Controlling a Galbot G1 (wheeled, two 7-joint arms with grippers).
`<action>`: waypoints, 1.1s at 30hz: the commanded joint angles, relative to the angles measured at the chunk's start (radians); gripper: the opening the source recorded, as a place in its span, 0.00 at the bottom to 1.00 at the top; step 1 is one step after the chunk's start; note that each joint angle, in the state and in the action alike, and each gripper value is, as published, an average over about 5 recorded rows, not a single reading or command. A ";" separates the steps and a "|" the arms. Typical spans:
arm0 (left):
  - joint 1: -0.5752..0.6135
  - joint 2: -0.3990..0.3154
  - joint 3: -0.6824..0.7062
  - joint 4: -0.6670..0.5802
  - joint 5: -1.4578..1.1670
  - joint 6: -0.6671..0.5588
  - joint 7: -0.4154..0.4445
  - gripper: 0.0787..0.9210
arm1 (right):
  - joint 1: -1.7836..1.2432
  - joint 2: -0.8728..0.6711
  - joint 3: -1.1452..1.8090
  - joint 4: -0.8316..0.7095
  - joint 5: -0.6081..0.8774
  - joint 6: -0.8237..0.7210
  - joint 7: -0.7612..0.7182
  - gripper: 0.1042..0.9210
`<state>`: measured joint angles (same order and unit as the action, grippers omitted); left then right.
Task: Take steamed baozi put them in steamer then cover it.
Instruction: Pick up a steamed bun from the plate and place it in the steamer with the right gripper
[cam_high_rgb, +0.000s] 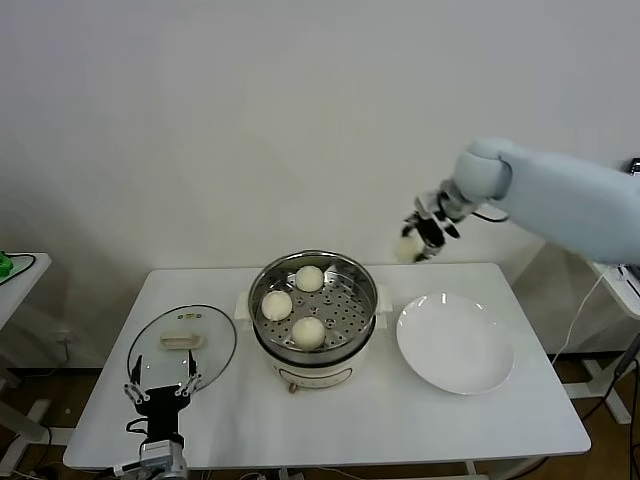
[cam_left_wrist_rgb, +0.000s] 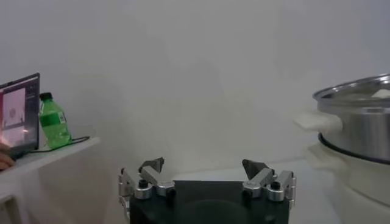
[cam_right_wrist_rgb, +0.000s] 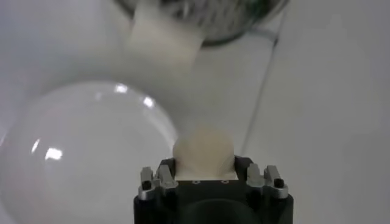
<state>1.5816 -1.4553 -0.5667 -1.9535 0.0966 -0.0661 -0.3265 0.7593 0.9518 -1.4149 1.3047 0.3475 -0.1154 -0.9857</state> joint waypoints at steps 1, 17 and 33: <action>0.000 -0.003 0.001 -0.003 0.001 0.000 -0.001 0.88 | 0.134 0.139 -0.129 0.166 0.246 -0.117 0.093 0.60; -0.005 -0.016 -0.001 -0.021 0.002 0.000 -0.001 0.88 | -0.006 0.148 -0.216 0.055 0.373 -0.203 0.195 0.61; -0.004 -0.007 -0.016 -0.015 -0.011 -0.008 0.000 0.88 | -0.073 0.224 -0.204 -0.037 0.412 -0.253 0.229 0.61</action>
<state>1.5774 -1.4632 -0.5827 -1.9689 0.0864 -0.0733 -0.3276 0.7140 1.1453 -1.6063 1.3070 0.7212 -0.3325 -0.7804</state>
